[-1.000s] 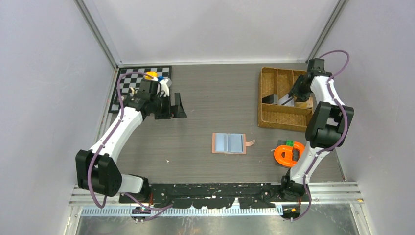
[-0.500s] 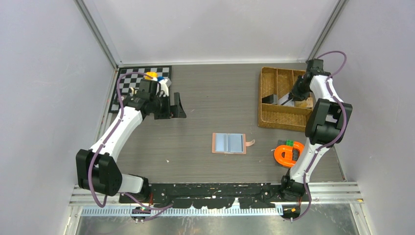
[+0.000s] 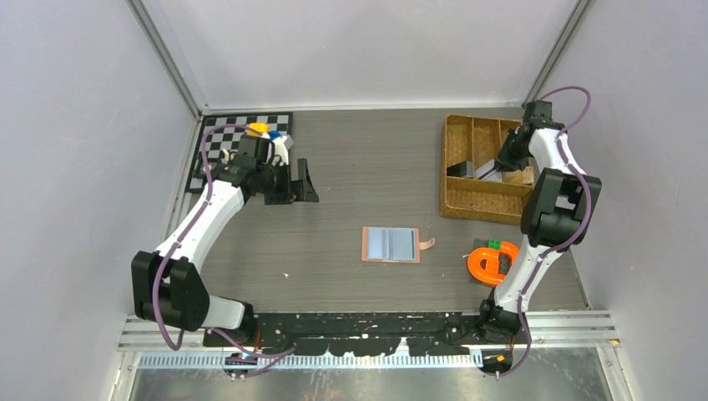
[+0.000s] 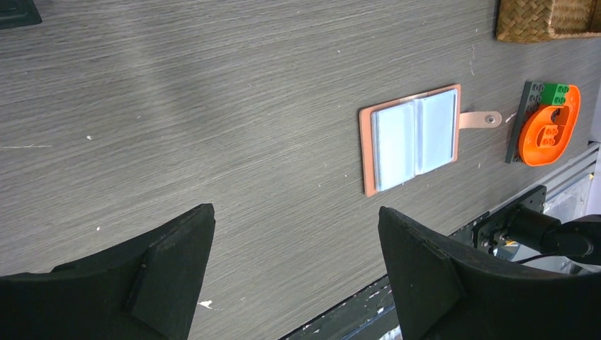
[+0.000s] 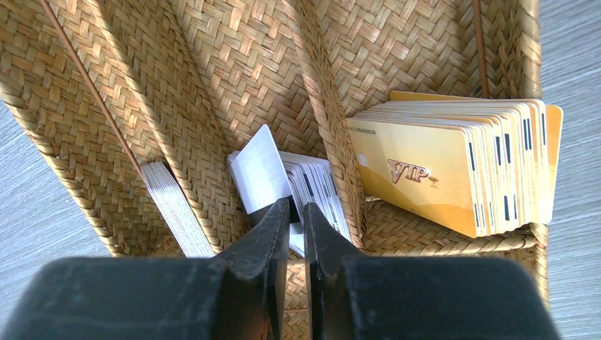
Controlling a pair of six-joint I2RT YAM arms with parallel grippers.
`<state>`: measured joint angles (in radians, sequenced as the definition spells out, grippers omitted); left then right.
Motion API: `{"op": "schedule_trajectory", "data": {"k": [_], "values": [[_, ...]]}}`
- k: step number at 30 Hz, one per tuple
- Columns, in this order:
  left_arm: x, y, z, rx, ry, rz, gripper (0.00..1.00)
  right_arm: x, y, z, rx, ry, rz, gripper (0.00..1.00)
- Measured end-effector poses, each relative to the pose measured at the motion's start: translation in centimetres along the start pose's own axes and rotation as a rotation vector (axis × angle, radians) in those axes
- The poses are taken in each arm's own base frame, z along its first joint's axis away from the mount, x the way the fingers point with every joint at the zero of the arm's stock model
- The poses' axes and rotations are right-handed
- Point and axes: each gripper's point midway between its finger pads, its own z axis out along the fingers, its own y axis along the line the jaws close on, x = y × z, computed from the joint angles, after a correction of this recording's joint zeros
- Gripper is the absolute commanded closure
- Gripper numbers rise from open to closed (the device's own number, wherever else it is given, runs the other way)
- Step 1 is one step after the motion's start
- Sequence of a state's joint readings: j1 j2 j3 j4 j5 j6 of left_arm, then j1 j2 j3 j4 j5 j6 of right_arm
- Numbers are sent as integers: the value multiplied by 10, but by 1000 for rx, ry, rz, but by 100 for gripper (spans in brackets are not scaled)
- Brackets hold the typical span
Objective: Put the credit cards into the card holder
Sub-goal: Pick up the credit card from the storage box.
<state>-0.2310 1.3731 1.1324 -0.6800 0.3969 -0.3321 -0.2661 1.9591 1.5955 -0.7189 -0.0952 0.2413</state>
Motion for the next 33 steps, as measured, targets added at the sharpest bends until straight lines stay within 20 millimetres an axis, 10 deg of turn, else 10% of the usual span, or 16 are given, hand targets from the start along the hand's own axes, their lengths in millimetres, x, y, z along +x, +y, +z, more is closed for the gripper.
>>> {"op": "schedule_trajectory", "data": {"k": [33], "values": [[5,-3,2,34,24,-10,14,-2,10,-27,71,-98,-152,88]]}}
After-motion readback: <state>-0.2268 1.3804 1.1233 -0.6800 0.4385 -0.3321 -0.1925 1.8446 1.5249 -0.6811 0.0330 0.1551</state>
